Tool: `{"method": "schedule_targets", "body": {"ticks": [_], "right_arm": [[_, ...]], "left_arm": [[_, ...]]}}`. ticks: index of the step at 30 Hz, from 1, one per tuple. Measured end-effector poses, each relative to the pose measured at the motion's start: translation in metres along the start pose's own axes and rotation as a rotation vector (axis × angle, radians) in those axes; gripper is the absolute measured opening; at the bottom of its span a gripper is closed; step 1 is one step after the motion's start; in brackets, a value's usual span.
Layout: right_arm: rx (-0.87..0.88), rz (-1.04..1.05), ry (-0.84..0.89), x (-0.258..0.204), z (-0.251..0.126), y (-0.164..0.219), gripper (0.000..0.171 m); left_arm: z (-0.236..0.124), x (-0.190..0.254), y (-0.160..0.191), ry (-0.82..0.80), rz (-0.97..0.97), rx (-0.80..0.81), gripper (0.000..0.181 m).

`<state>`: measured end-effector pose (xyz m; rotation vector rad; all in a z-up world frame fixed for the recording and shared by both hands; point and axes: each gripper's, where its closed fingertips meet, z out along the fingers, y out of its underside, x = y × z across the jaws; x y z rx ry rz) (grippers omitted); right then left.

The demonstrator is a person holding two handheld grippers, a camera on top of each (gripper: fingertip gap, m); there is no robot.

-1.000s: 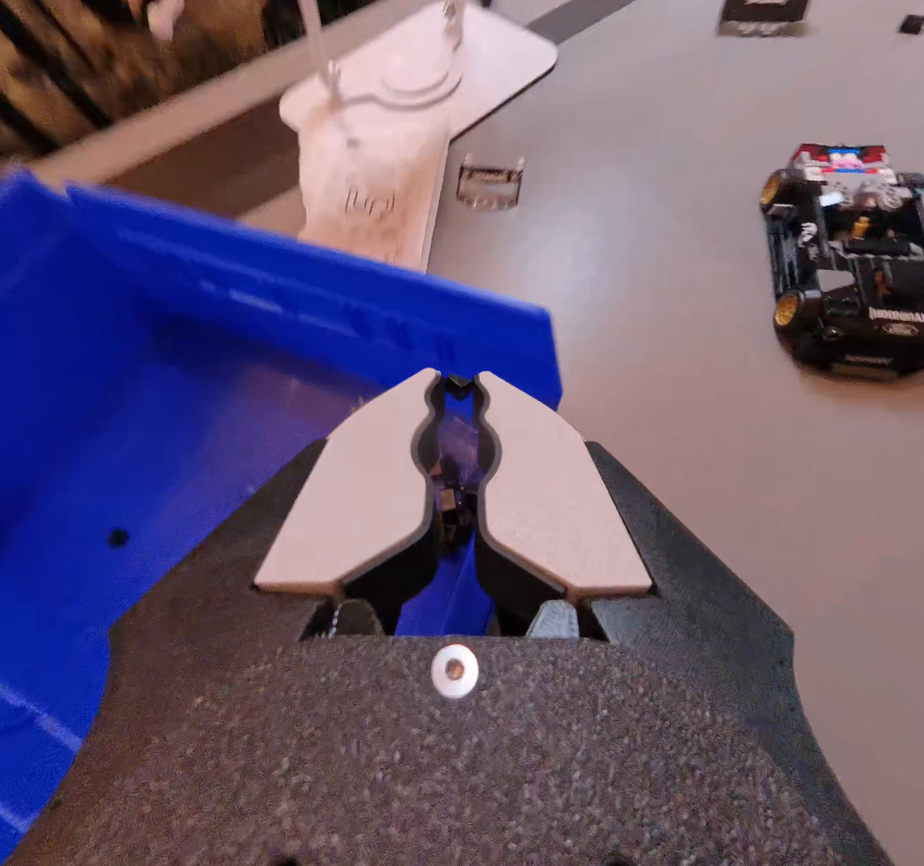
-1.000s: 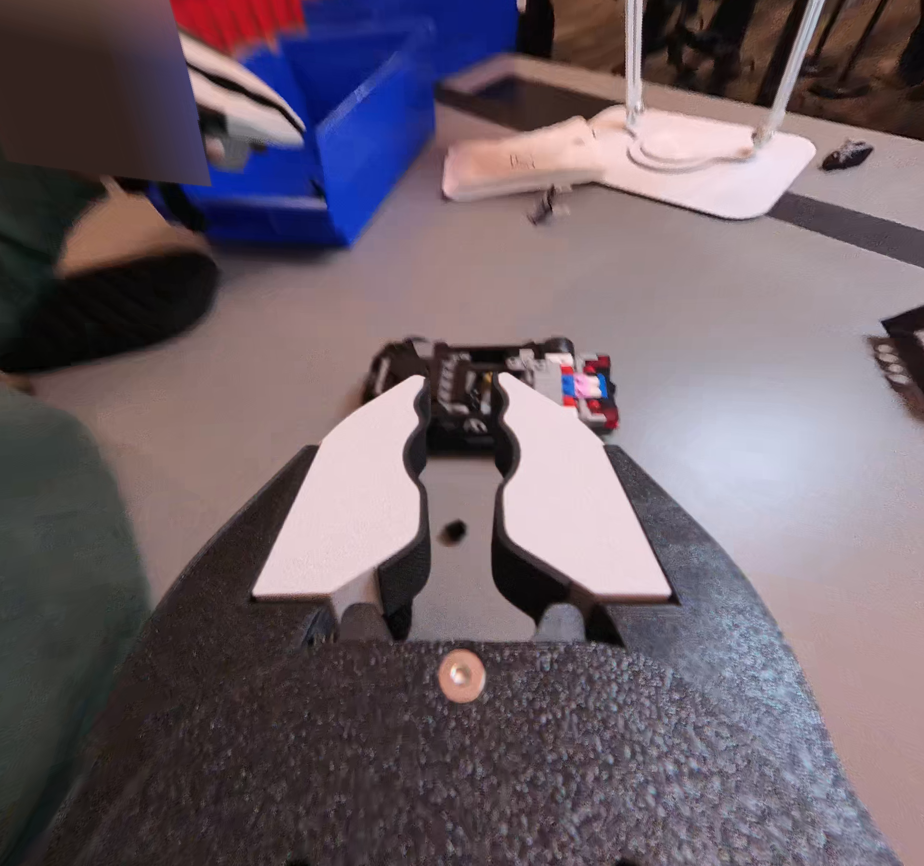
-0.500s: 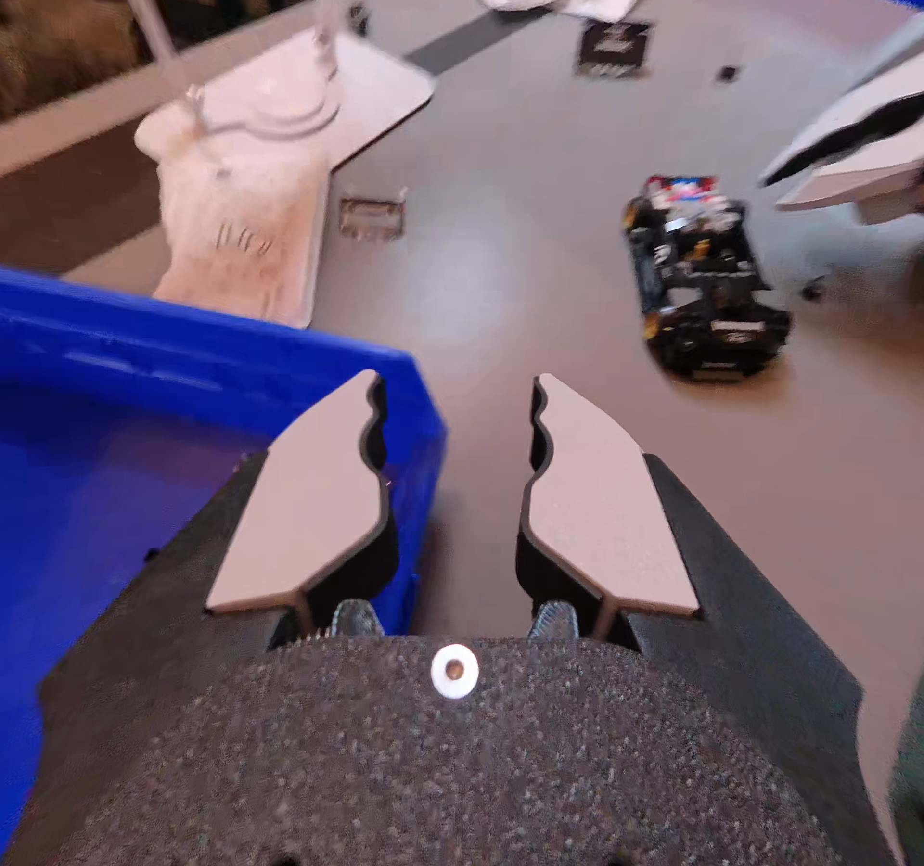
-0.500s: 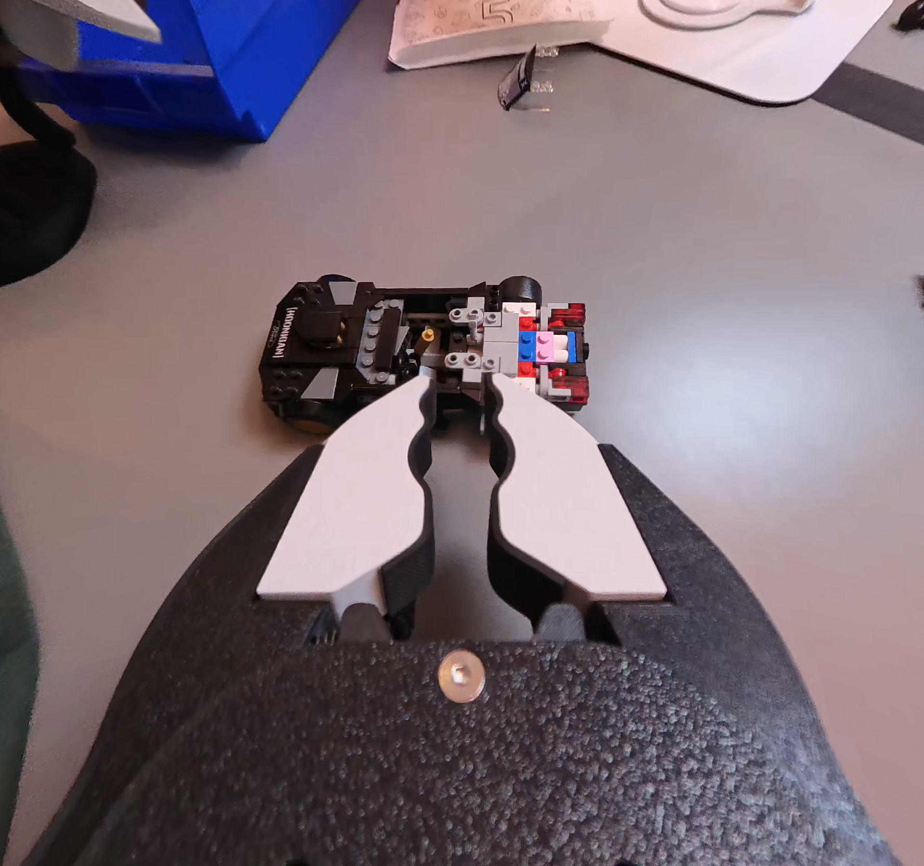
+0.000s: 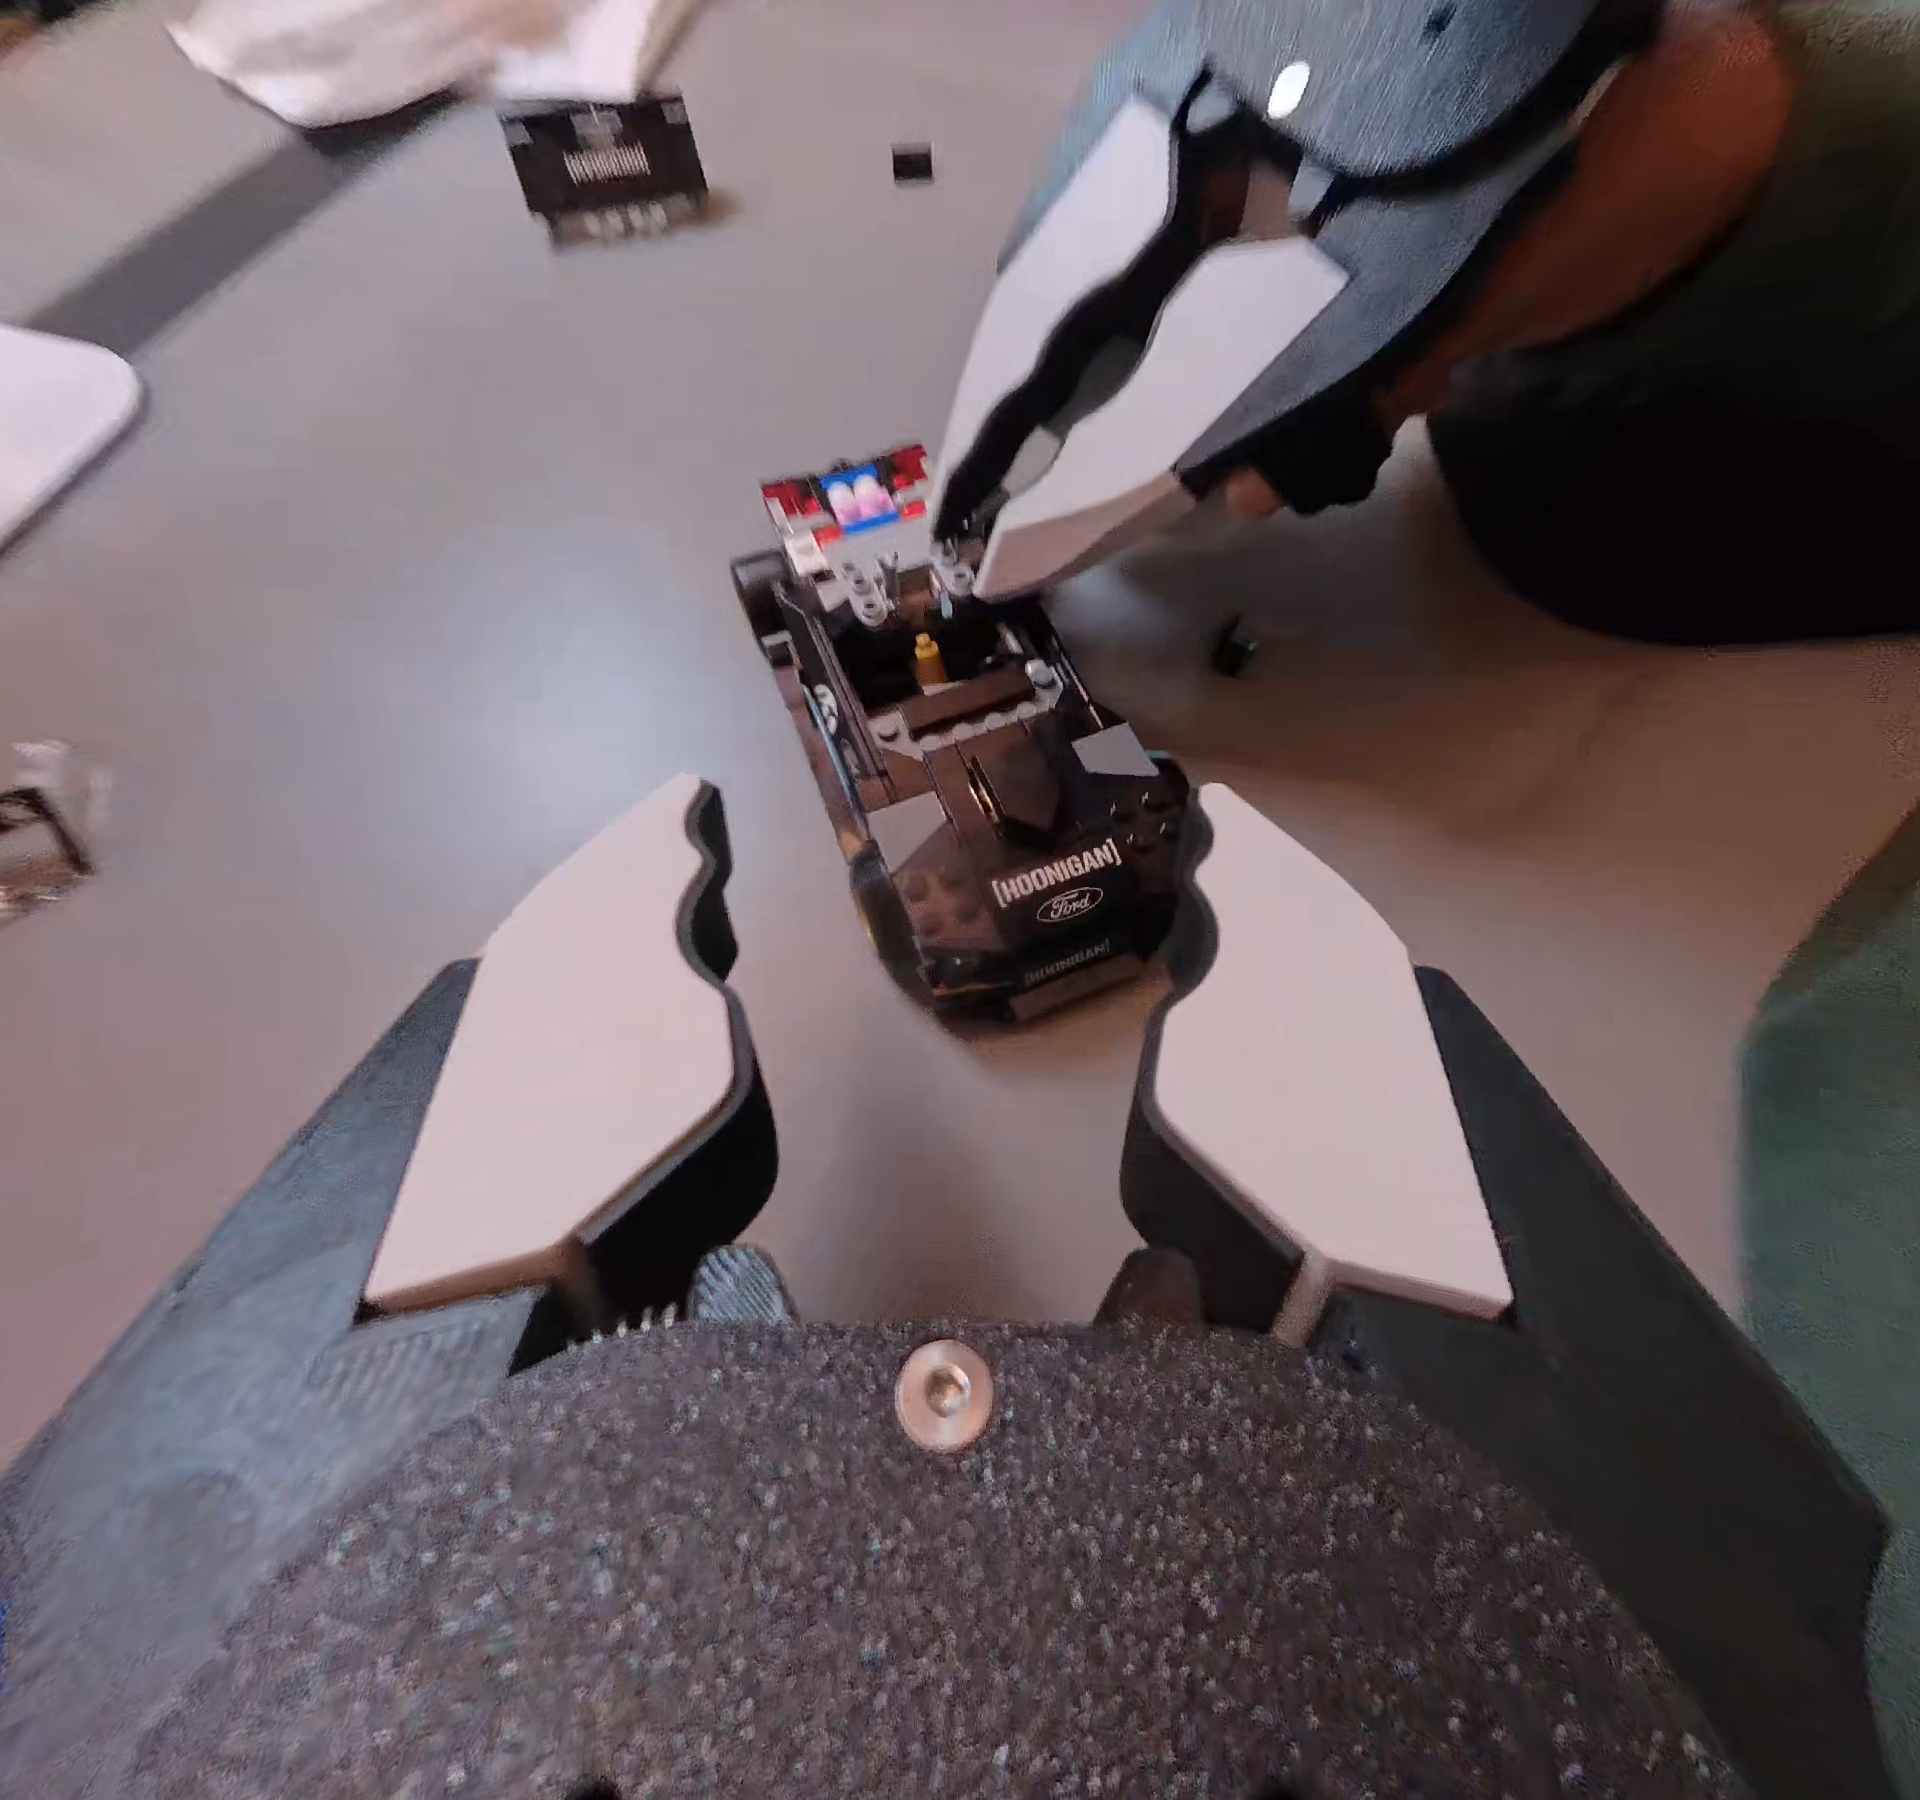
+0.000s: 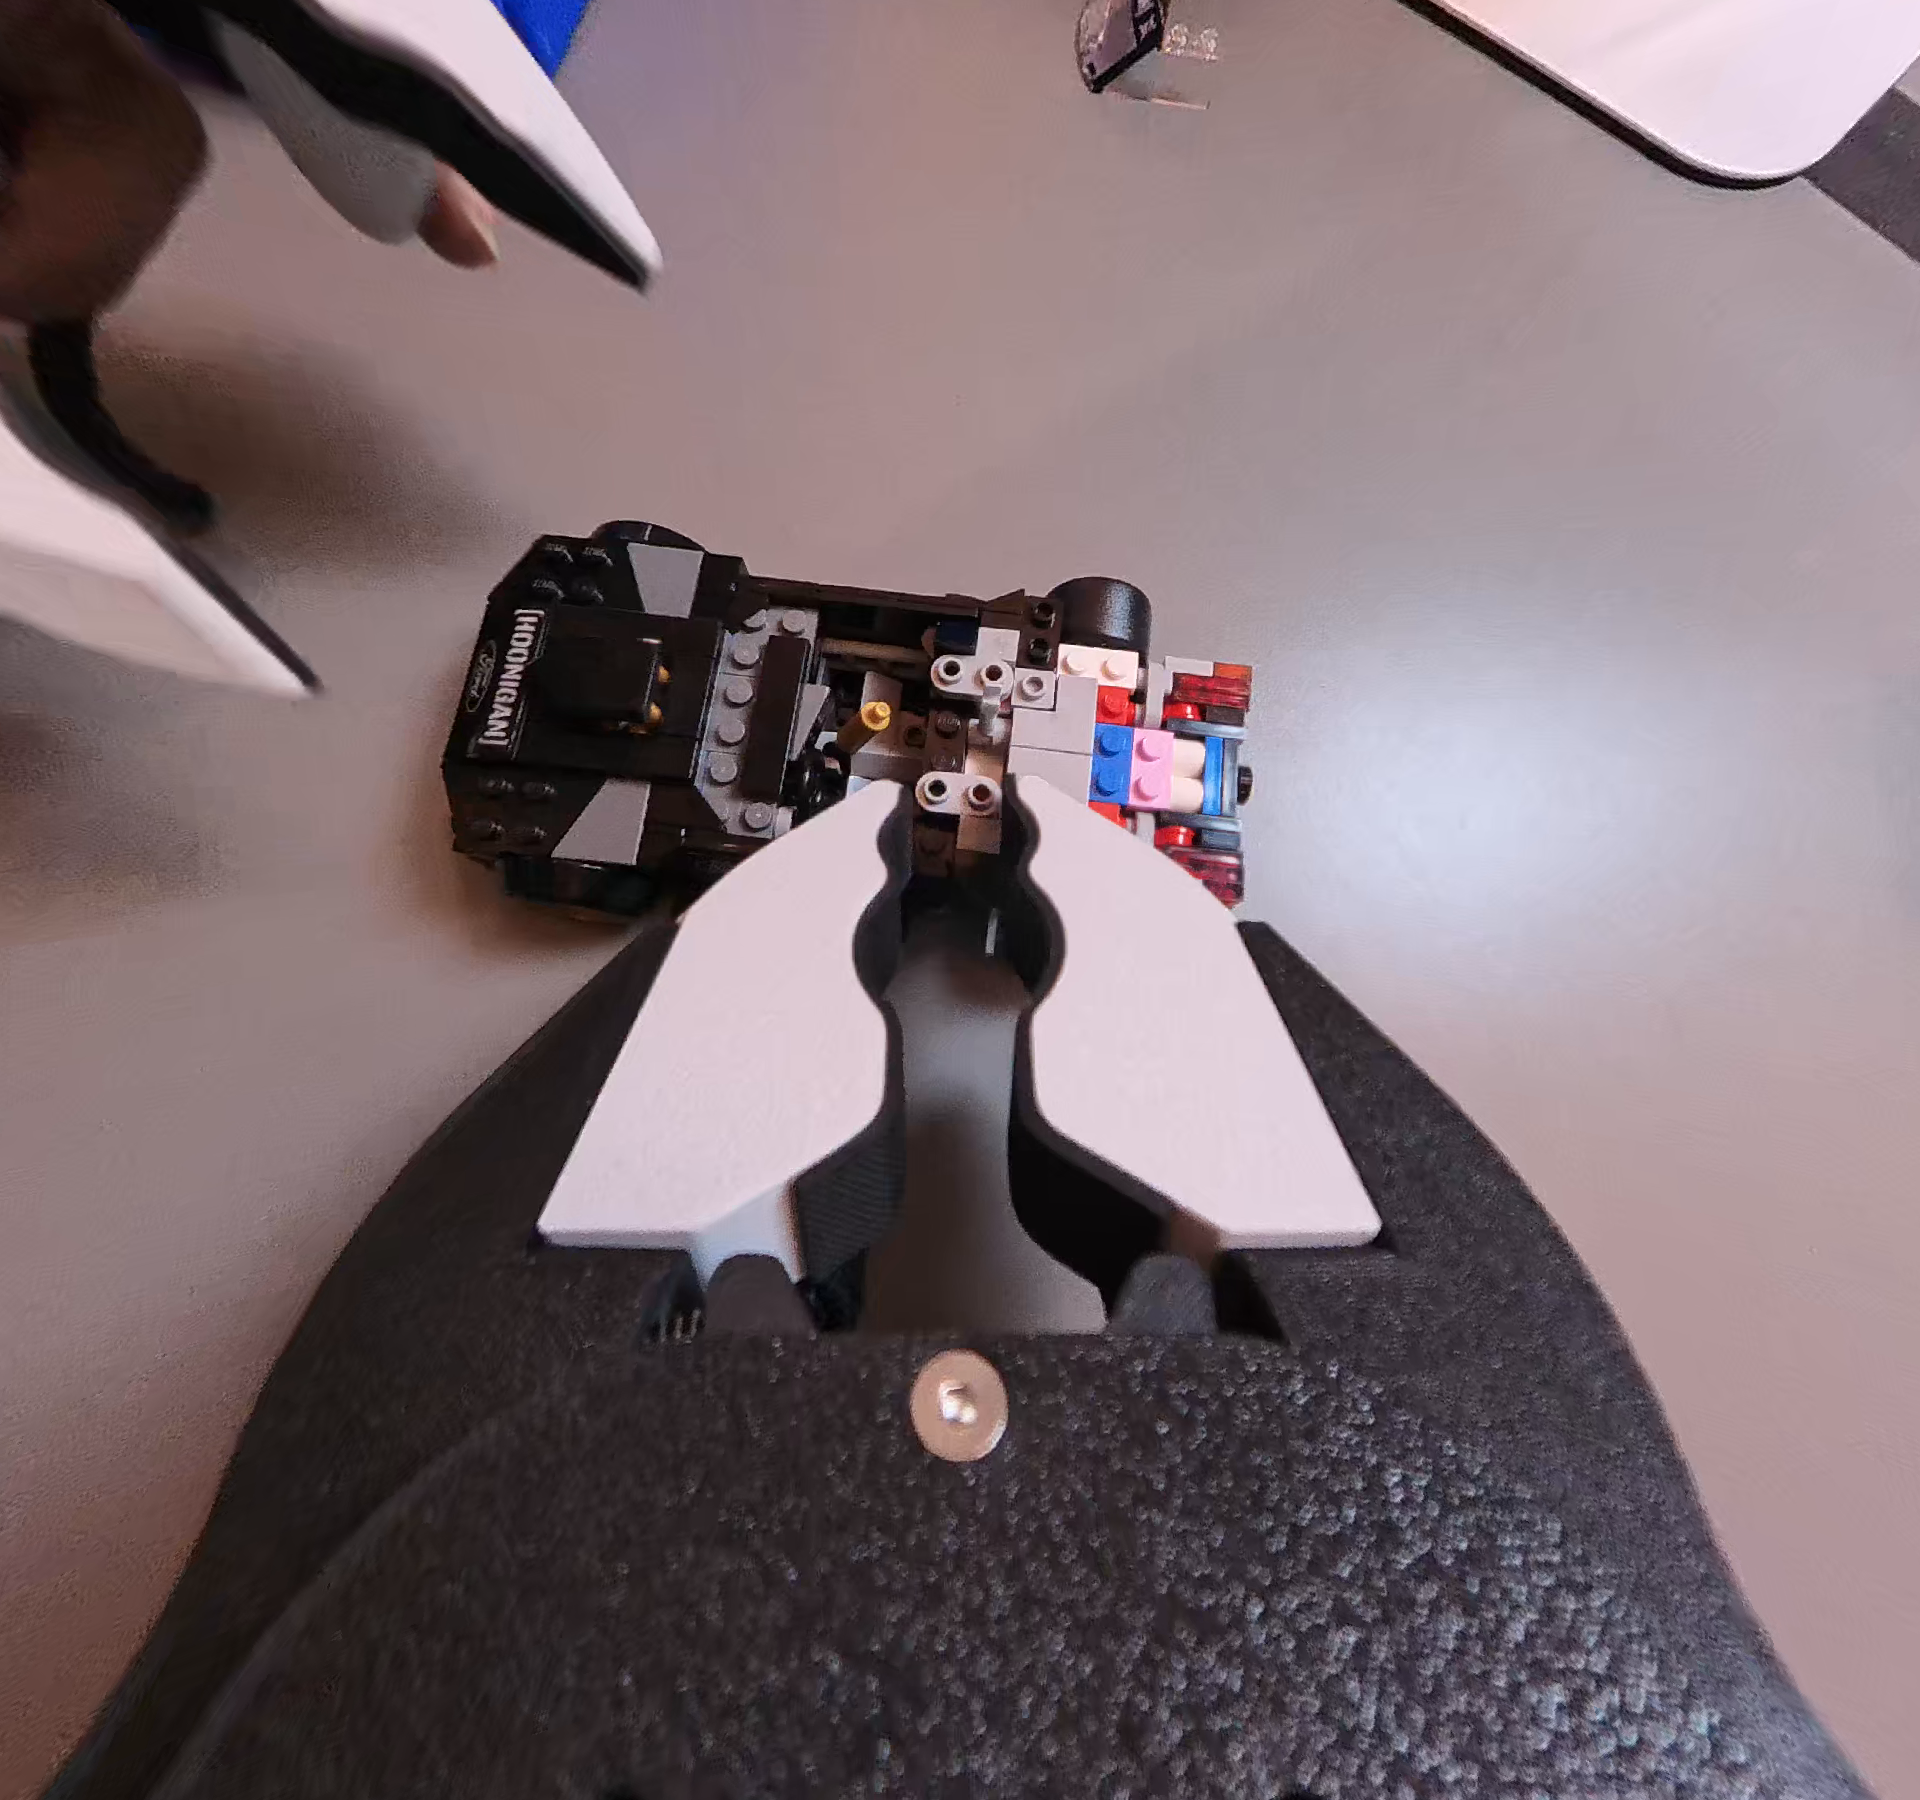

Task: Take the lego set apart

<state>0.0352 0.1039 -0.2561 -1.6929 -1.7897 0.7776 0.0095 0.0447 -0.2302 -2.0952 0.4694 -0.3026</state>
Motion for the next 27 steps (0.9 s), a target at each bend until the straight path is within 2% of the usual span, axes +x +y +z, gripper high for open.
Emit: {"method": "schedule_targets", "body": {"ticks": [5,10,14,19,27], "right_arm": [[-0.035,-0.037,0.019,-0.001,0.005,0.000,0.017],[-0.069,-0.077,0.038,-0.001,0.007,-0.001,0.015],[-0.076,-0.041,0.062,0.000,0.007,-0.001,0.014],[0.009,0.025,0.058,0.000,0.007,-0.002,0.014],[0.171,-0.014,0.023,-0.006,0.003,-0.014,0.013]], "left_arm": [[0.029,0.013,0.022,0.063,-0.045,-0.096,0.098],[0.040,0.016,0.033,0.029,-0.007,-0.130,0.090],[0.042,0.015,0.033,0.011,-0.008,-0.126,0.090],[0.042,0.015,0.034,0.015,-0.005,-0.128,0.090],[0.039,0.019,0.034,0.041,-0.007,-0.124,0.088]]}}
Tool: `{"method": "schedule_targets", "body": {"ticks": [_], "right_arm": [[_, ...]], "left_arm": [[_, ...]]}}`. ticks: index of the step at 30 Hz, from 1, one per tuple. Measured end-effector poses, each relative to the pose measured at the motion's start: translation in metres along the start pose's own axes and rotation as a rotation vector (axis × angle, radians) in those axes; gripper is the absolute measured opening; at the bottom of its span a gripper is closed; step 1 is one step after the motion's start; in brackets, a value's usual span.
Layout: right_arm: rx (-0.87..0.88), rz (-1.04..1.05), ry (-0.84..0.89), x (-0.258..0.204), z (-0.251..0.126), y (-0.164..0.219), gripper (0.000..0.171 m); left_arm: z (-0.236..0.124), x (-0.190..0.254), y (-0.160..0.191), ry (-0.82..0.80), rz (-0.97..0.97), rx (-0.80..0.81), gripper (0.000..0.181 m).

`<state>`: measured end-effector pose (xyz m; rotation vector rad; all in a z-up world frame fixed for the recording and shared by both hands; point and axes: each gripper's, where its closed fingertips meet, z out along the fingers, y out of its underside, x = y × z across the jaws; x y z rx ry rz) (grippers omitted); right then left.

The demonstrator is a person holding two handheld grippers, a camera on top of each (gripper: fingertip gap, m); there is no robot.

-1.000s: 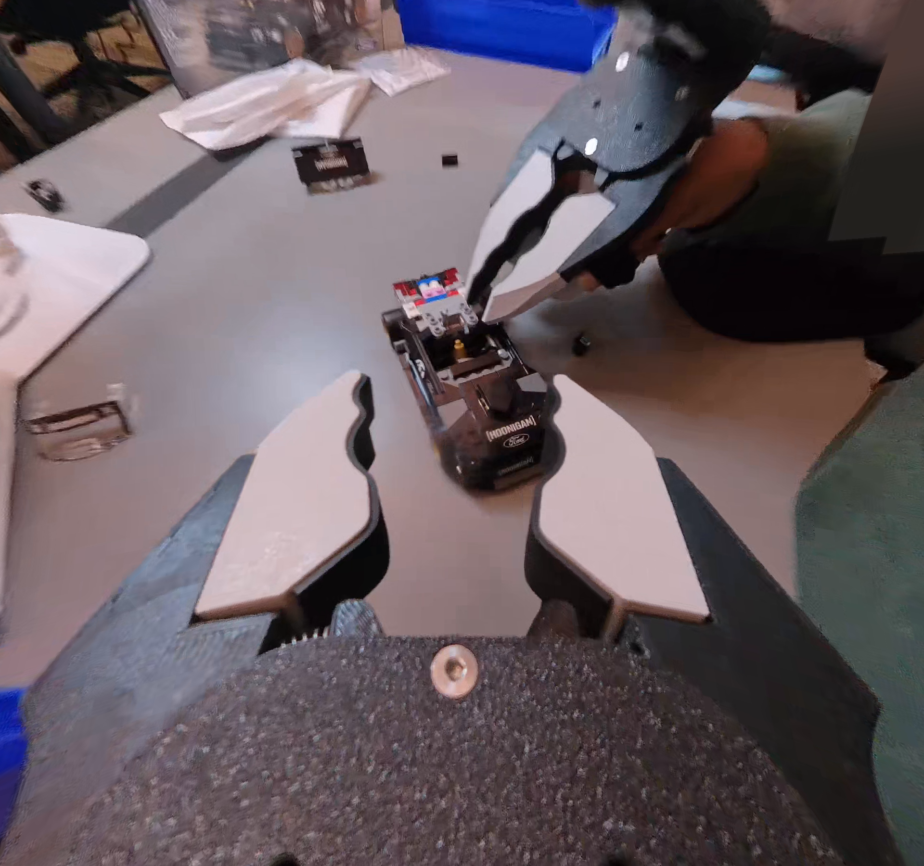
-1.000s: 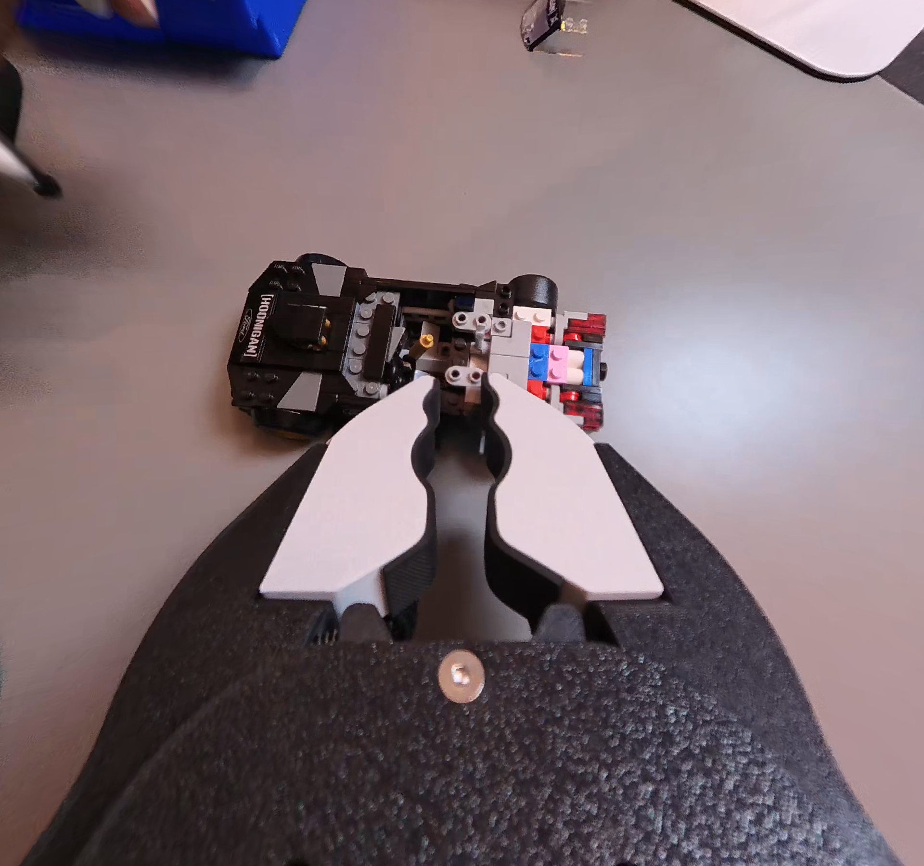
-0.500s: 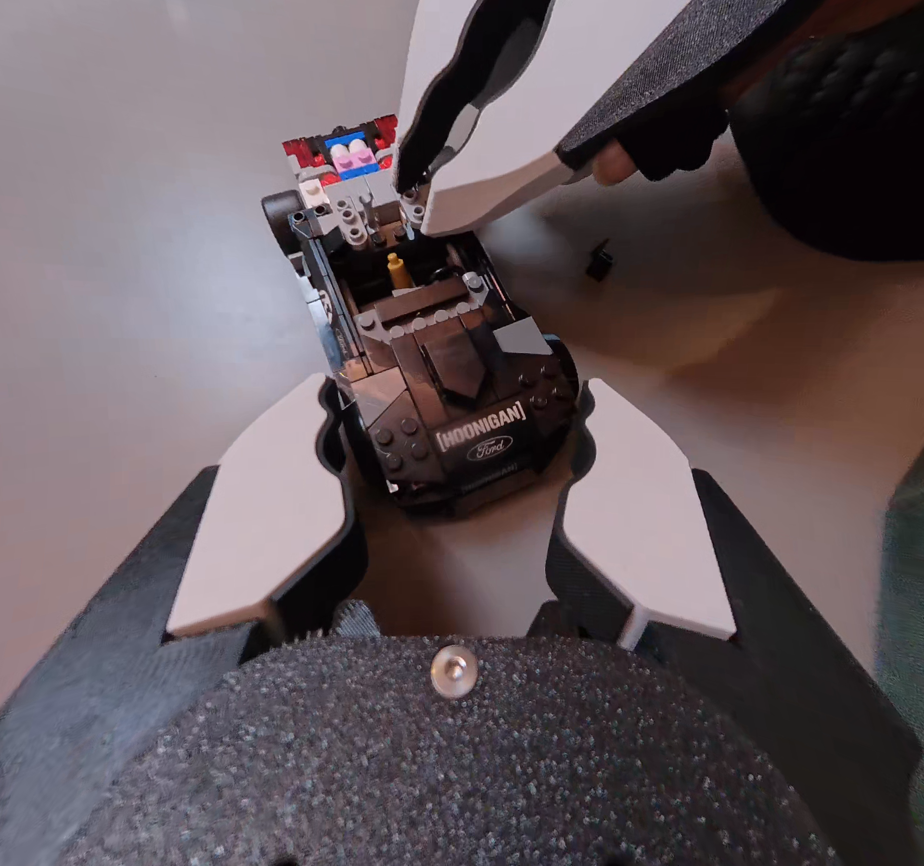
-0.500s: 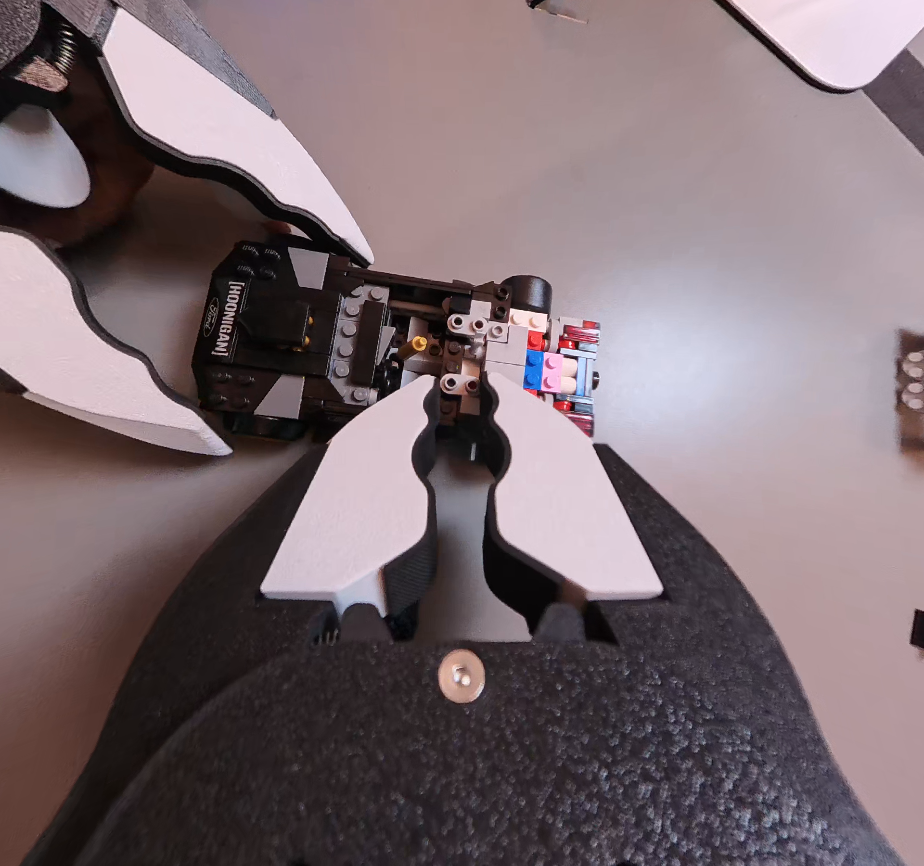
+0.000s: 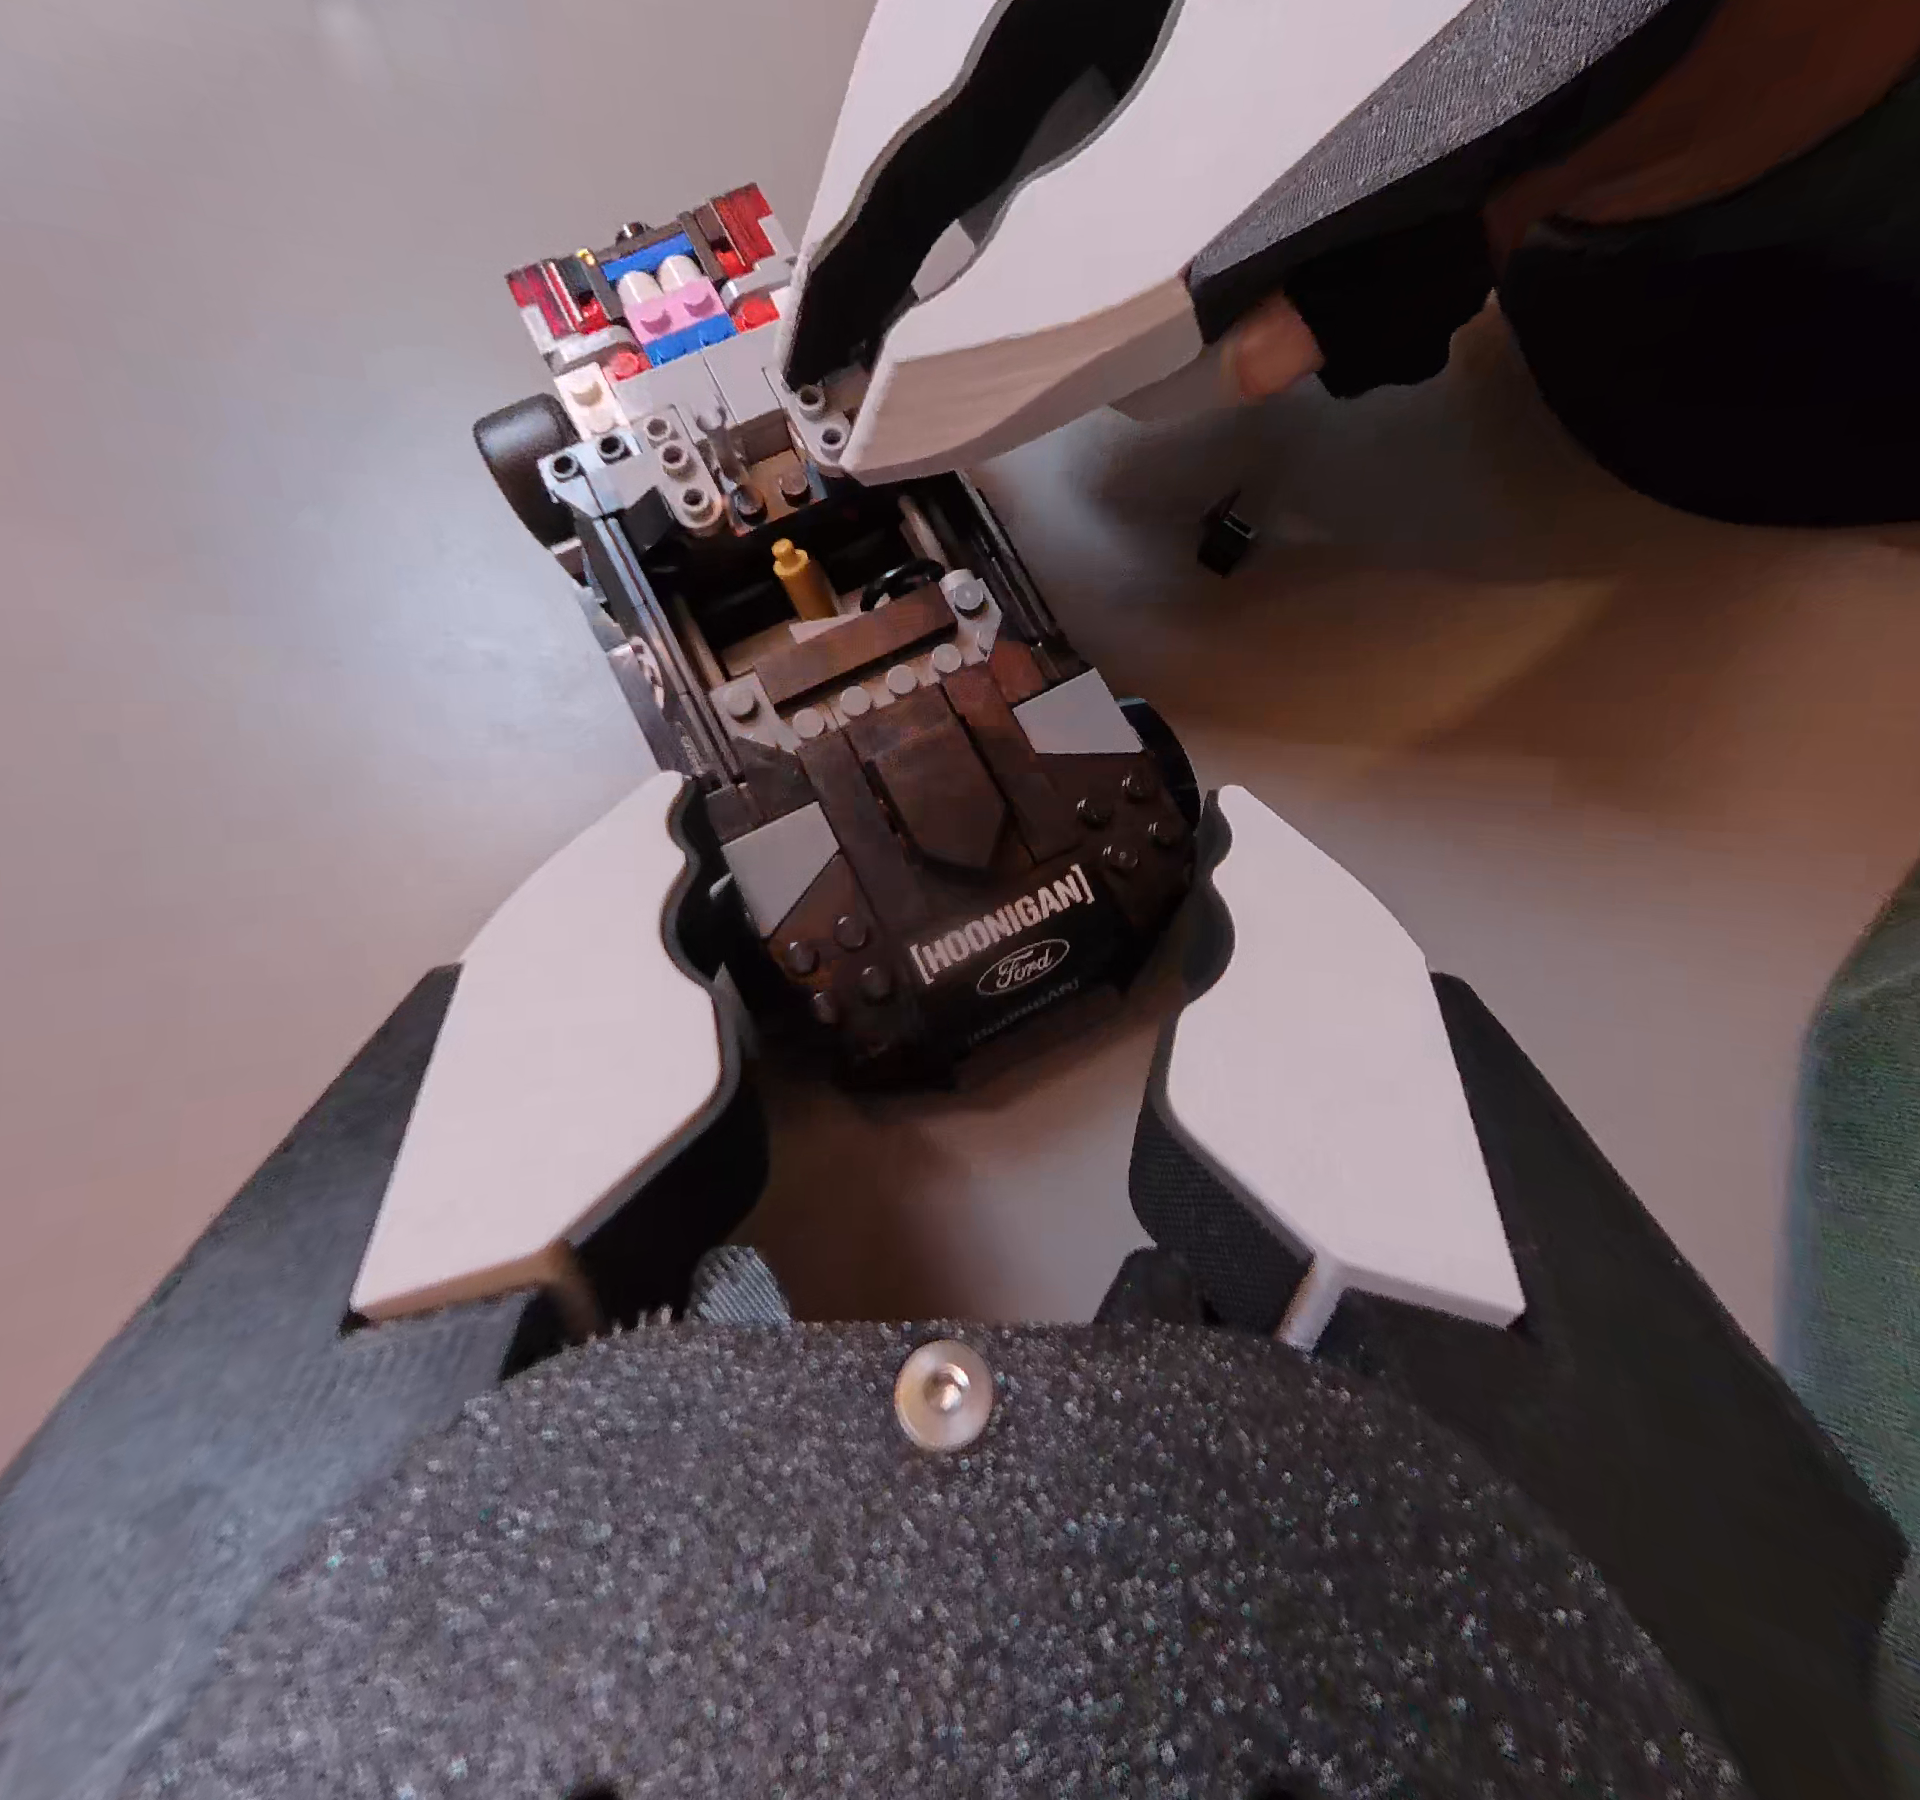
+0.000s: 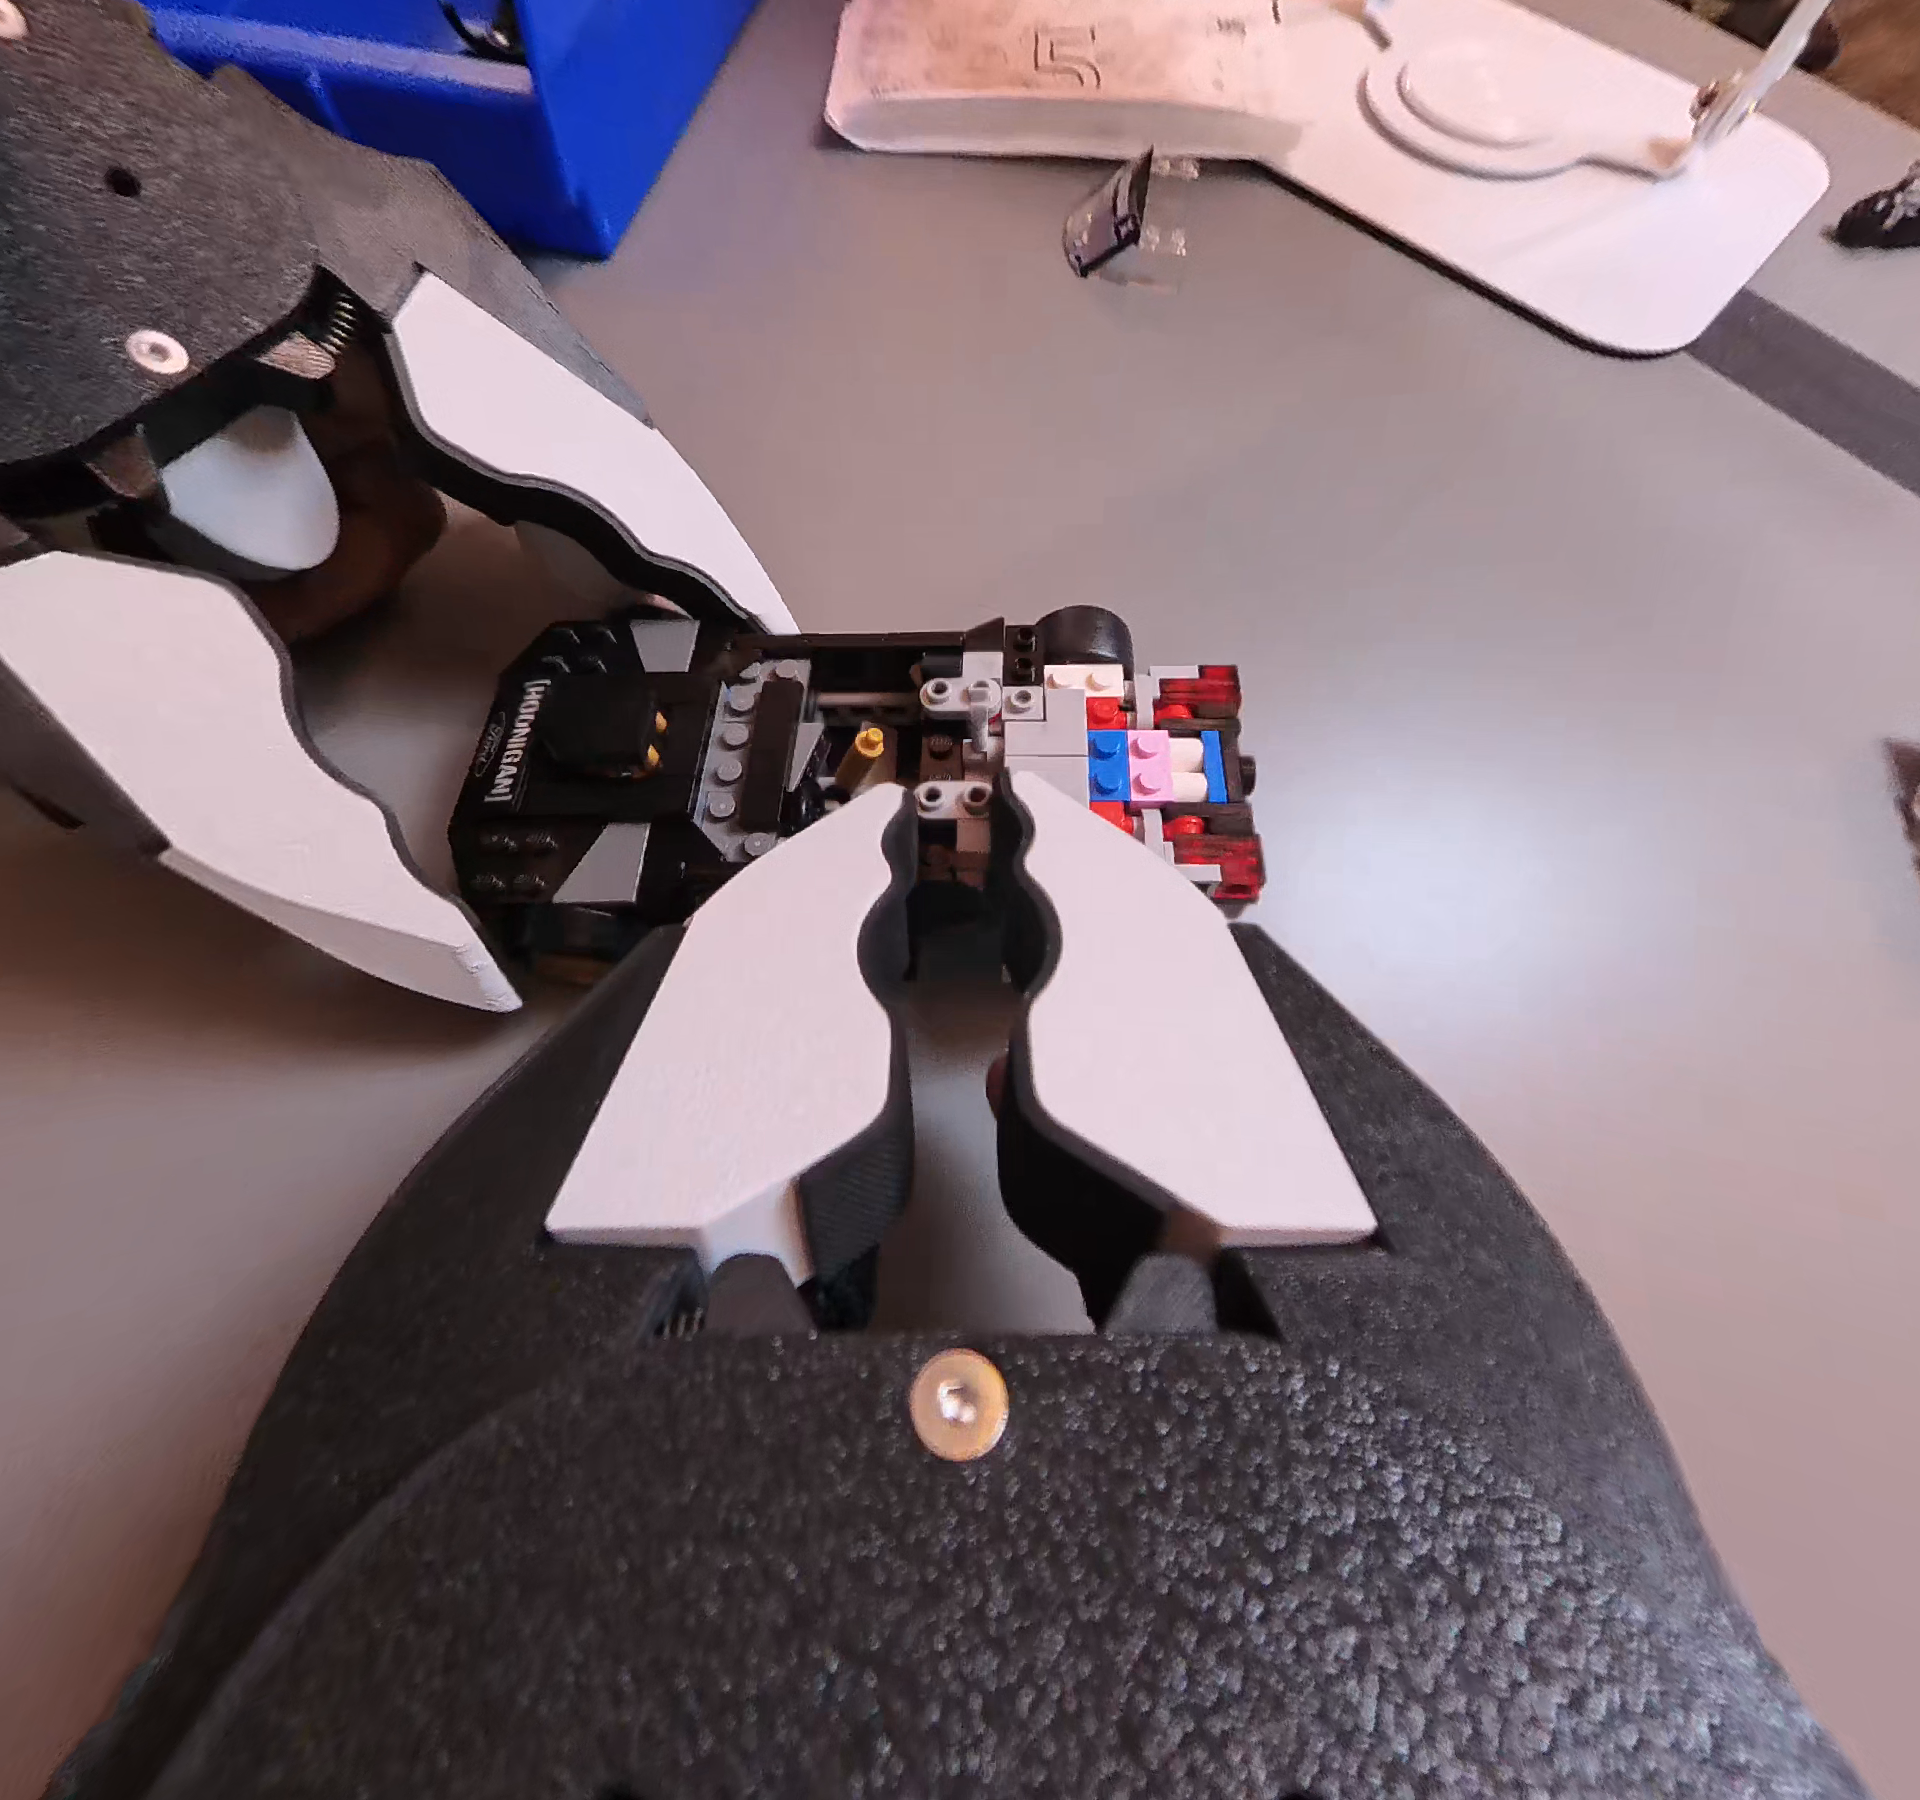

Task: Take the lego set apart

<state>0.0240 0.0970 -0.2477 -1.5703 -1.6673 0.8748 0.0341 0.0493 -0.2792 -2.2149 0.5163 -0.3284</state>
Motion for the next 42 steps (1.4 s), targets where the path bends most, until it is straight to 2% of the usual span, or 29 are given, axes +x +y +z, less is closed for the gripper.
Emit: {"method": "schedule_targets", "body": {"ticks": [4,6,7,9,15,17,20,27,28,30,35,37,38,39,41,42], "right_arm": [[0.037,0.016,-0.011,-0.001,-0.002,-0.003,0.013],[0.059,0.124,-0.062,0.001,-0.005,-0.005,0.013],[0.076,0.182,-0.088,0.002,-0.006,-0.008,0.003],[0.117,0.302,-0.162,0.001,-0.006,-0.011,0.000],[0.086,0.081,-0.010,0.014,-0.010,-0.013,0.000],[0.014,0.029,-0.013,0.010,-0.007,-0.005,0.017],[-0.060,0.015,-0.036,0.000,0.002,0.003,0.023],[-0.201,-0.180,0.078,0.004,0.010,0.013,0.021],[-0.210,-0.215,0.085,0.002,0.011,0.012,0.016],[-0.220,-0.236,0.120,0.002,0.011,0.012,0.015],[-0.171,-0.023,0.011,0.003,0.010,0.010,0.015],[-0.122,0.131,-0.077,0.001,0.009,0.009,0.014],[-0.086,0.257,-0.178,-0.007,0.009,0.004,0.000],[-0.065,0.305,-0.216,-0.009,0.011,0.004,0.000],[-0.026,0.311,-0.174,0.001,0.009,-0.001,0.000],[0.016,0.358,-0.213,0.000,0.005,-0.008,0.000]], "left_arm": [[0.000,0.000,0.000,0.000,0.007,-0.002,0.088],[0.000,0.000,0.000,0.001,0.001,-0.002,0.088],[0.001,-0.002,0.001,-0.011,0.000,-0.008,0.088],[0.001,-0.001,0.002,-0.004,0.011,-0.018,0.087],[0.001,-0.001,0.002,-0.006,-0.003,-0.018,0.087],[0.001,-0.001,0.002,-0.006,-0.003,-0.016,0.087],[0.001,-0.001,0.002,-0.006,-0.002,-0.011,0.087],[0.001,-0.002,0.002,-0.009,0.005,-0.010,0.087],[0.001,-0.002,0.002,-0.010,0.005,-0.008,0.087],[0.001,-0.002,0.001,-0.013,0.004,-0.010,0.087],[0.001,-0.002,0.001,-0.017,0.003,-0.007,0.087],[0.002,-0.002,0.001,-0.018,0.005,-0.007,0.087],[0.002,-0.003,0.000,-0.028,0.006,-0.002,0.087],[0.002,-0.003,0.000,-0.032,0.006,-0.004,0.086],[0.002,-0.003,0.000,-0.029,-0.005,-0.002,0.086],[0.002,-0.003,0.000,-0.031,-0.004,-0.002,0.086]]}}
